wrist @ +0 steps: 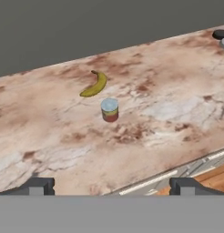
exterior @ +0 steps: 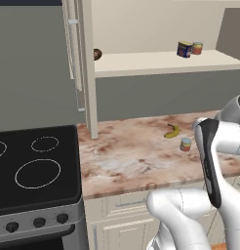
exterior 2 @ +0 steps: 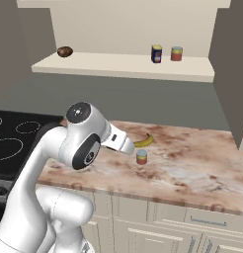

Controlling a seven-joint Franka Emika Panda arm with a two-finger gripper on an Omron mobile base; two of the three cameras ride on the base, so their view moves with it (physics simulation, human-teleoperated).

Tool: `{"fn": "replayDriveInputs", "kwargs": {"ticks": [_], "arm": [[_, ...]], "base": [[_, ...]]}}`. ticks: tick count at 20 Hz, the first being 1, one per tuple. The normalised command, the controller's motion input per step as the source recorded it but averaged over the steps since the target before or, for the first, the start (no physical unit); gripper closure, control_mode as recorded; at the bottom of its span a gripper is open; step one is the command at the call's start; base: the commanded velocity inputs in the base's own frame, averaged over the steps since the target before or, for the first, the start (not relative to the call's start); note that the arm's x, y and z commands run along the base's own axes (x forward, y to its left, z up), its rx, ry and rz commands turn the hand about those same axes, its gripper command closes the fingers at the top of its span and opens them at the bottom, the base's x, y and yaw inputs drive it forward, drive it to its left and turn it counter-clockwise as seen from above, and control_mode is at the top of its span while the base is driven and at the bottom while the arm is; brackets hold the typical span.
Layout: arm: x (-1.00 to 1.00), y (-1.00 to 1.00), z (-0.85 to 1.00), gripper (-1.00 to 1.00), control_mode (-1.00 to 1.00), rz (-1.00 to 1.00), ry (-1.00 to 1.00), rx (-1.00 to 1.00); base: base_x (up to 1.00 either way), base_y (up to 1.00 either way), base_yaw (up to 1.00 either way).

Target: Pick the cans from the counter and place them in their designated side in the cabinet.

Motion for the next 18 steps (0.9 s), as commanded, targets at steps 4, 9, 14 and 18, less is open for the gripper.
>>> {"fn": "replayDriveInputs", "kwargs": {"ticks": [4, 9, 14, 18], "arm": [[0.18, -0.05, -0.13, -1.0, -1.0, 0.0, 0.0, 0.0], [0.2, -0.08, -0.16, -1.0, -1.0, 0.0, 0.0, 0.0], [0.22, -0.06, -0.16, -1.0, -1.0, 0.0, 0.0, 0.0], [0.22, -0.02, -0.16, -1.0, -1.0, 0.0, 0.0, 0.0]], "base": [[0.0, 0.0, 0.0], [0.0, 0.0, 0.0], [0.0, 0.0, 0.0], [0.0, 0.0, 0.0]]}}
